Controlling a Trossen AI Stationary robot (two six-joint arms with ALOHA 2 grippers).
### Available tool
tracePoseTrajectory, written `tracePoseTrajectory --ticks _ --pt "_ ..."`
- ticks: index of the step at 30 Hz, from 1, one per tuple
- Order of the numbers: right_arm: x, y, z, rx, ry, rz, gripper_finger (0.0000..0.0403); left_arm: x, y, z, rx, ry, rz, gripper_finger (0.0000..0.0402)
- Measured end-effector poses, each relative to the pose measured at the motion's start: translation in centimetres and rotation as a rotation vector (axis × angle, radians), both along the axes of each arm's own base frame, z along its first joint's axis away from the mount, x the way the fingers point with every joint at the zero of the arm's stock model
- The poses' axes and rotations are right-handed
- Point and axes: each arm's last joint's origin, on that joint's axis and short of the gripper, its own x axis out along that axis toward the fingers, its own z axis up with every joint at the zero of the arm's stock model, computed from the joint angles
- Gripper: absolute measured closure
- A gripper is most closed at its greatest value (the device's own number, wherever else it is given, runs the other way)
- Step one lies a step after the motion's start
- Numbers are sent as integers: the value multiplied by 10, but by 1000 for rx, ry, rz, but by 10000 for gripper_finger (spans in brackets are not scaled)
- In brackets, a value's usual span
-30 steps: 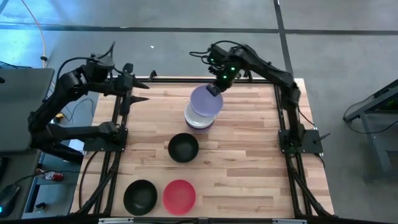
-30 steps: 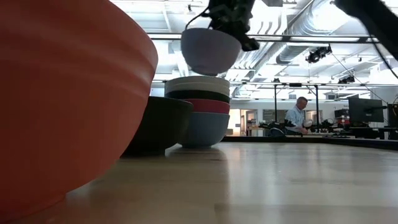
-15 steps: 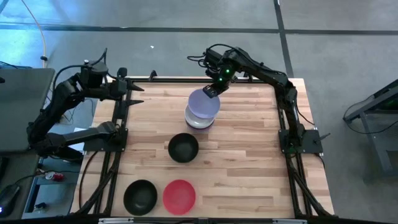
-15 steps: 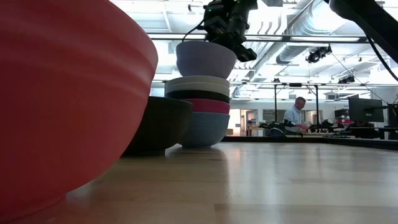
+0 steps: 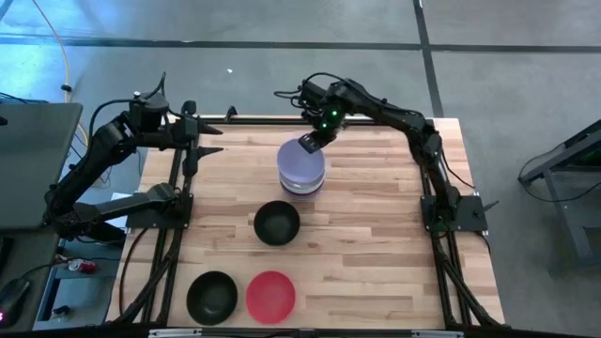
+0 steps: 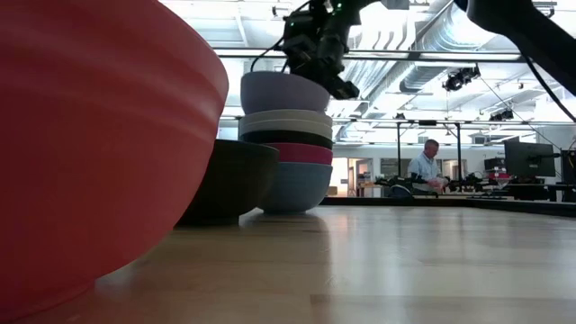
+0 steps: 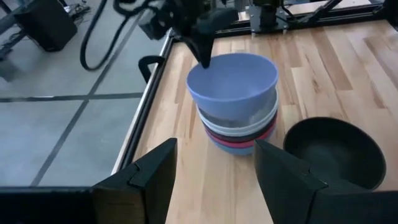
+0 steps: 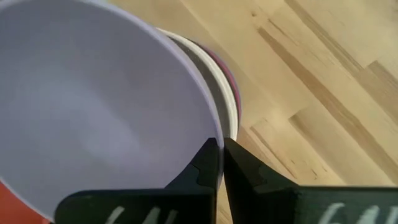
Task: Nest bowls inside each other
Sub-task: Stack the violet bowl on top of the white bowl
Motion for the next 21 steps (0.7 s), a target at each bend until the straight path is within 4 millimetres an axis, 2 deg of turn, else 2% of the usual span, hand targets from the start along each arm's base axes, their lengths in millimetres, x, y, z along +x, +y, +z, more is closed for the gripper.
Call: tracePoseTrajectory --ticks 7,21 --pt "4 -2 -14 25 55 17 403 0 0 0 -9 -1 2 204" --pt "0 1 -15 39 108 5 403 0 0 0 -11 -1 4 204"
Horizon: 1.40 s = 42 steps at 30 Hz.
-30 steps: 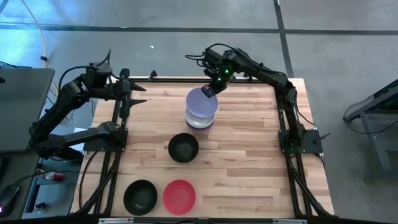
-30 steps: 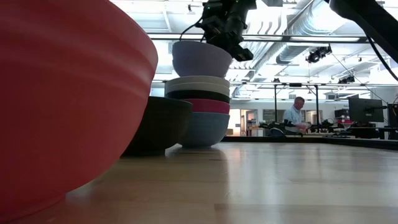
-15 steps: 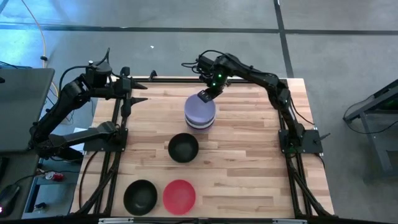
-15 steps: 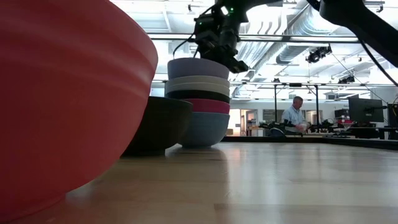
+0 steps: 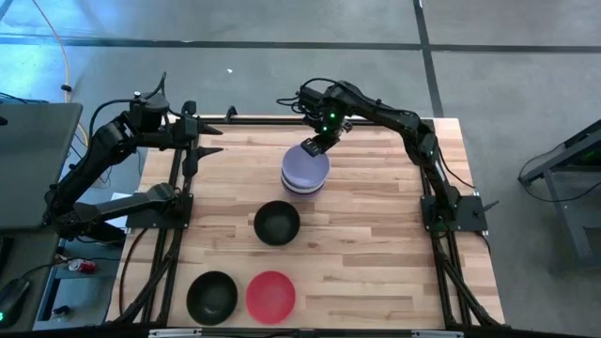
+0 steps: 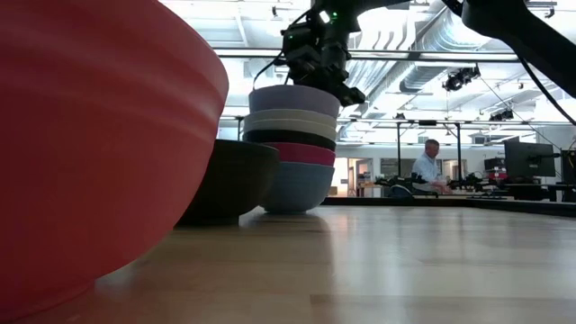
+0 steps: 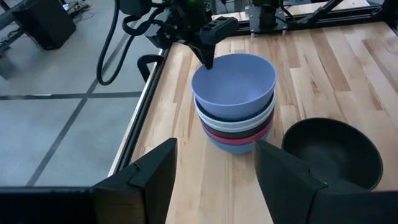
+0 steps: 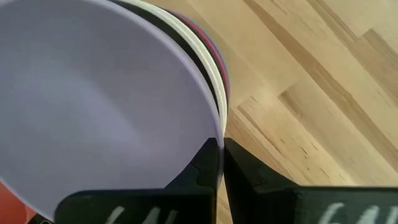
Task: Nest bowls inside each other
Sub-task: Stack the violet bowl on top of the white bowl
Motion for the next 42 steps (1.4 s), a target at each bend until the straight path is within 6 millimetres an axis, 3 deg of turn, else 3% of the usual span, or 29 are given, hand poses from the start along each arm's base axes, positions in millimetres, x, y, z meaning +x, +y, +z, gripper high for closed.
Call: tracePoseTrajectory --ticks 31,42 --pt "12 2 -16 -4 20 4 402 1 -1 1 -16 -27 -51 204" --pt "15 2 -16 24 -20 17 328 1 -1 1 -14 -27 -52 204"
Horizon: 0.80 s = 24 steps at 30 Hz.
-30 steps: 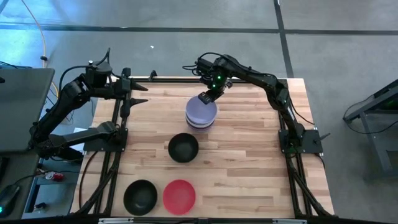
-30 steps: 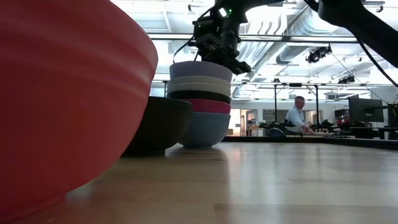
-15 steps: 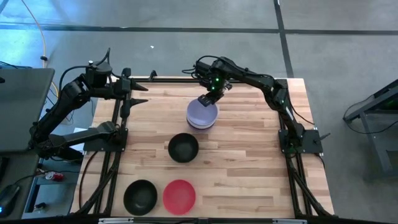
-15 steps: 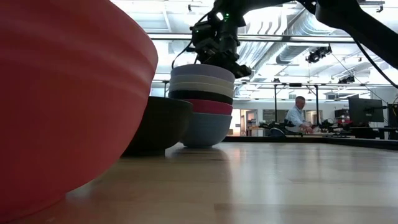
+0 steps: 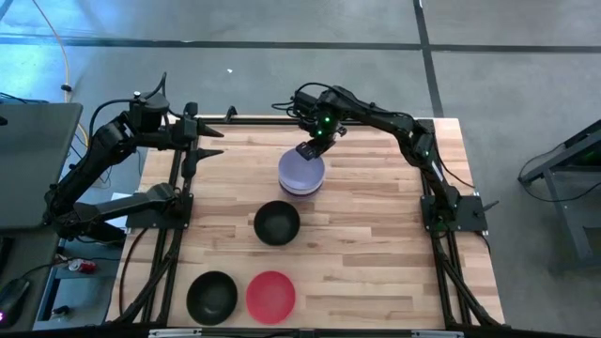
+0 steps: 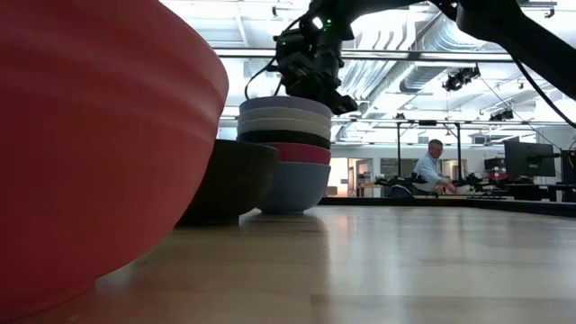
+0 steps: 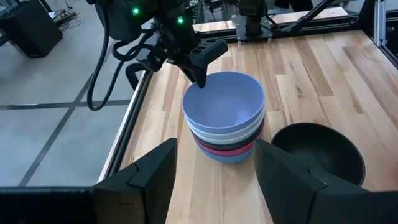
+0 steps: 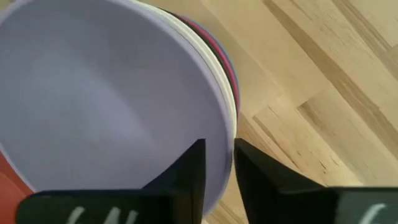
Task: Nest bowls inside each other
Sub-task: Stack the violet bowl on top of the white bowl, then stack the top black bowl on top of the violet bowl
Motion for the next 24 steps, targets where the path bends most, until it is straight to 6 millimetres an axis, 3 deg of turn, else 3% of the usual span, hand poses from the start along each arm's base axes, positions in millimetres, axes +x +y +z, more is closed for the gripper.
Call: tracePoseTrajectory --ticks 8,16,24 --pt "-2 0 10 -27 -4 14 311 2 2 -2 -27 15 4 204" --pt "-12 3 55 -185 -172 66 311 11 12 -34 -202 75 24 204" --pt "-19 31 102 -392 -364 308 311 32 19 -71 -404 104 44 204"
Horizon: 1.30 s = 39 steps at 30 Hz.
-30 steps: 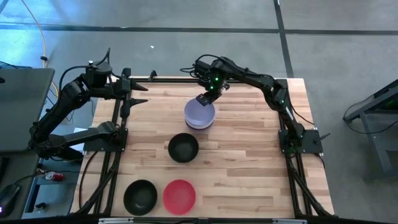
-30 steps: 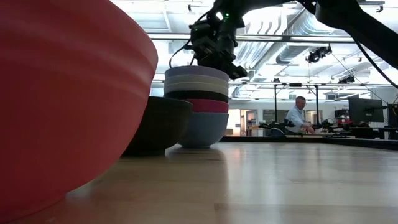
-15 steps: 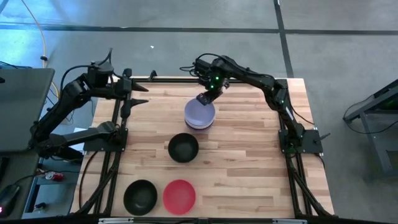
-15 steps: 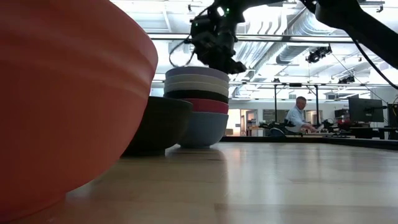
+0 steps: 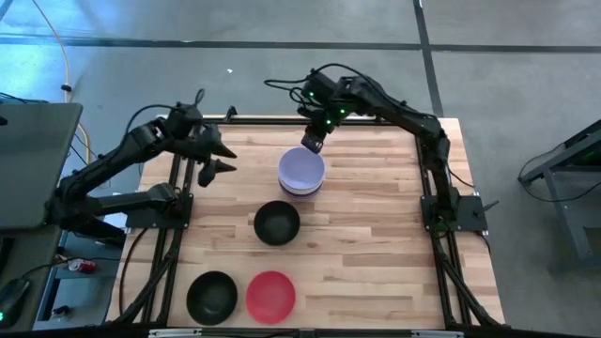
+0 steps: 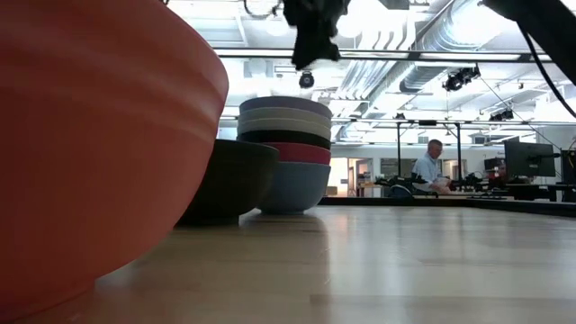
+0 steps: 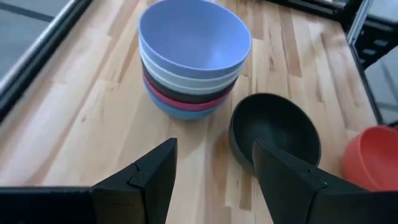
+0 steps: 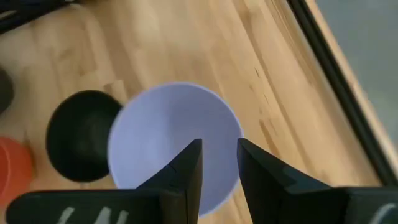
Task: Nest bowls inside each other
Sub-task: Stack the top black bowl on top of the violet bowl
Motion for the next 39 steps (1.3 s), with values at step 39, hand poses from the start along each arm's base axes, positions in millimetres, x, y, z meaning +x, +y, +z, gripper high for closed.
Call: tracePoseTrajectory --ticks 39 --pt "7 77 44 -325 -287 652 312 115 -27 -107 -211 428 20 204"
